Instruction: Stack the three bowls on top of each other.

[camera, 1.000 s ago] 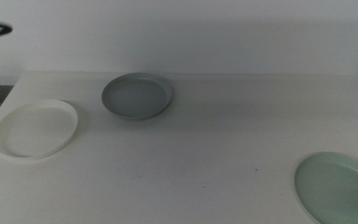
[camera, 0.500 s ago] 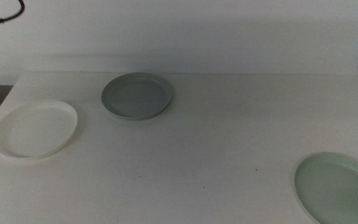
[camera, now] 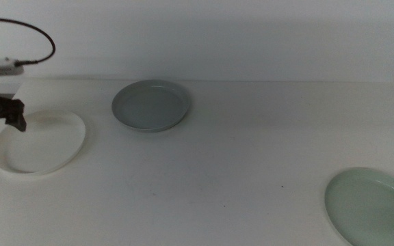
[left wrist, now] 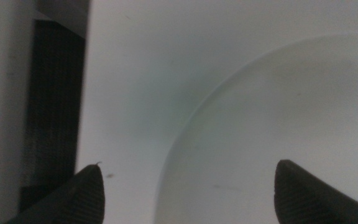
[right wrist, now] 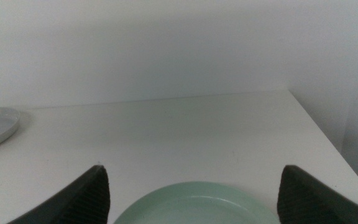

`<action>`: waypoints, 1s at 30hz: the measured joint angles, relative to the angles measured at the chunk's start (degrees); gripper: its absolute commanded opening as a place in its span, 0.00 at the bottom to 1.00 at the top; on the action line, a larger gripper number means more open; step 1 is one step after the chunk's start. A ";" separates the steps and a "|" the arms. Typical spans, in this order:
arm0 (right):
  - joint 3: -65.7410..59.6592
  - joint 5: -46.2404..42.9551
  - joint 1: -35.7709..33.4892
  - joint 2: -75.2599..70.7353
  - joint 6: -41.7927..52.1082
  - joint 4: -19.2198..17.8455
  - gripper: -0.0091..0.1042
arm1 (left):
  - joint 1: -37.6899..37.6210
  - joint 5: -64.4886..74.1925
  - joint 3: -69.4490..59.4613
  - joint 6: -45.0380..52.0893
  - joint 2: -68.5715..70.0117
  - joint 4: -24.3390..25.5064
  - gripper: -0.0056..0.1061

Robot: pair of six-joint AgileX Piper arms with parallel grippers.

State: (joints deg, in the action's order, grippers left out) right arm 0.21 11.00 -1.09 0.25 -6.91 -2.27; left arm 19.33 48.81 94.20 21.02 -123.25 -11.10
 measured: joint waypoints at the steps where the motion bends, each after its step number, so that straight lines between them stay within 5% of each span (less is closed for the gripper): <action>1: 0.00 0.00 0.00 0.00 0.00 0.00 0.90 | 0.00 -0.14 0.14 0.41 -0.90 -0.14 0.89; 8: 0.00 0.00 0.00 0.00 0.00 0.00 0.90 | 0.00 -0.47 0.61 1.25 -3.39 -0.53 0.76; 17: 0.00 0.00 0.00 0.00 0.00 0.00 0.90 | 0.00 -0.22 0.65 0.38 -3.53 -0.65 0.03; 25: 0.00 0.00 0.00 0.00 0.00 0.00 0.90 | -0.26 4.63 0.53 -2.73 3.42 -1.16 0.03; 30: 0.00 0.00 0.00 0.00 0.00 0.00 0.90 | -6.62 6.71 -0.81 -7.23 14.53 -0.14 0.03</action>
State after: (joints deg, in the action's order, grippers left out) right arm 0.21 11.00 -1.09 0.25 -6.91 -2.27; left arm 12.71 55.52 93.39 13.80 -108.72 -11.25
